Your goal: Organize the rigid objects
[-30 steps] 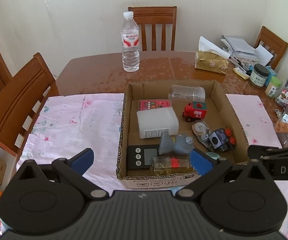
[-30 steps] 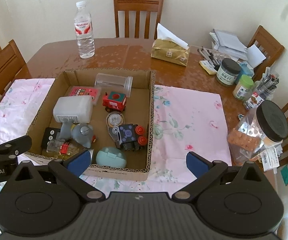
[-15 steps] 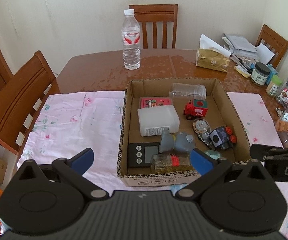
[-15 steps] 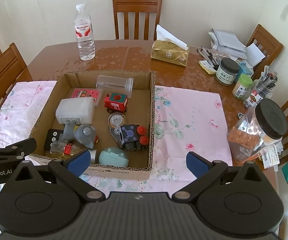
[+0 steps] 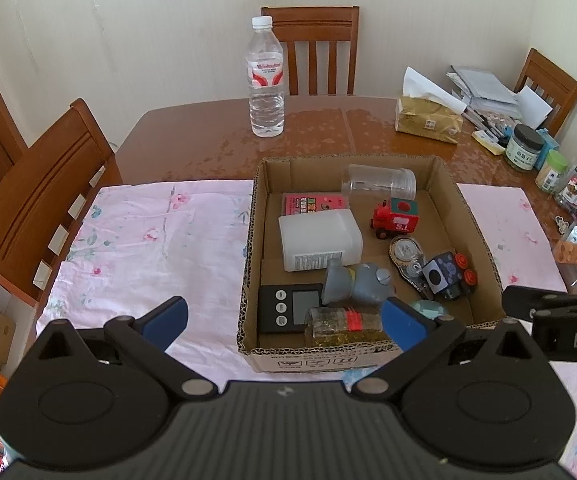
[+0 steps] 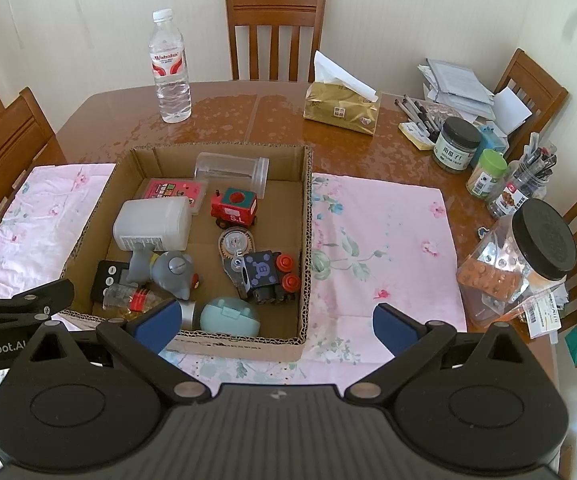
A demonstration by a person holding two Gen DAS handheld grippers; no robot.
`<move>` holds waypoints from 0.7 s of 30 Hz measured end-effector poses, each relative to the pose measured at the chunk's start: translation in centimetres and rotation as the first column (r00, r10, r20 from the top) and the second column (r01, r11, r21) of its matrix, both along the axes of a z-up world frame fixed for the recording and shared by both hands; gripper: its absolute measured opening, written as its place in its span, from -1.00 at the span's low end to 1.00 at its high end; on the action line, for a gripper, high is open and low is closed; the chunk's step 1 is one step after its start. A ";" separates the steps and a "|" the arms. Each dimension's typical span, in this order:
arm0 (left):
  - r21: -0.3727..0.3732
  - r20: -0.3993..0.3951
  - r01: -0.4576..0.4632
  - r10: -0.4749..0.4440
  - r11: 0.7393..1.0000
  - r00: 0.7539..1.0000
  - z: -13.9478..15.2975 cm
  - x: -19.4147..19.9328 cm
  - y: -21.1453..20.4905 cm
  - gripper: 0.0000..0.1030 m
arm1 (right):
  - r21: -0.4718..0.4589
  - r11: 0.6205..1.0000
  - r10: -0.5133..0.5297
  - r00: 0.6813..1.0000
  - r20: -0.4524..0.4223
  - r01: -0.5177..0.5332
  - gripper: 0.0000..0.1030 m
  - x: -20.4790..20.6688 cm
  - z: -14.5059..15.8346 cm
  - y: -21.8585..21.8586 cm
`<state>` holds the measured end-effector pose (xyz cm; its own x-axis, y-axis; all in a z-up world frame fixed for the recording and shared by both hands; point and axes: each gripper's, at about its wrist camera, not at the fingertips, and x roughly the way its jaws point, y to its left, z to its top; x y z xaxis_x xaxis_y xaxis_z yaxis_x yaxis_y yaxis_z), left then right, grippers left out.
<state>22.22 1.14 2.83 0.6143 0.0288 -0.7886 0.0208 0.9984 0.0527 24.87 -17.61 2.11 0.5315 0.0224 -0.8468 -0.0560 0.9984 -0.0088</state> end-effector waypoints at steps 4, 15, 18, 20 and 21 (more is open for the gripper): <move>-0.001 0.000 0.000 0.000 1.000 1.000 0.0 0.0 0.0 0.99 | -0.002 1.000 -0.001 1.000 0.003 0.001 1.00 0.0 0.1 0.0; 0.000 -0.004 0.003 -0.003 1.000 1.000 0.1 -0.1 -0.2 0.99 | -0.003 1.000 -0.001 1.000 0.003 0.001 1.00 -0.1 0.1 0.1; 0.001 -0.002 0.004 -0.004 1.000 1.000 0.1 -0.2 -0.3 0.99 | -0.002 1.000 -0.001 1.000 0.003 0.001 1.00 -0.1 0.1 0.1; 0.001 0.000 0.004 -0.004 1.000 1.000 0.1 -0.2 -0.3 0.99 | -0.002 1.000 -0.002 1.000 0.004 0.002 1.00 -0.2 0.2 0.1; 0.002 -0.001 0.003 -0.003 1.000 1.000 0.1 -0.2 -0.3 0.99 | -0.002 1.000 -0.002 1.000 0.004 0.002 1.00 -0.2 0.2 0.1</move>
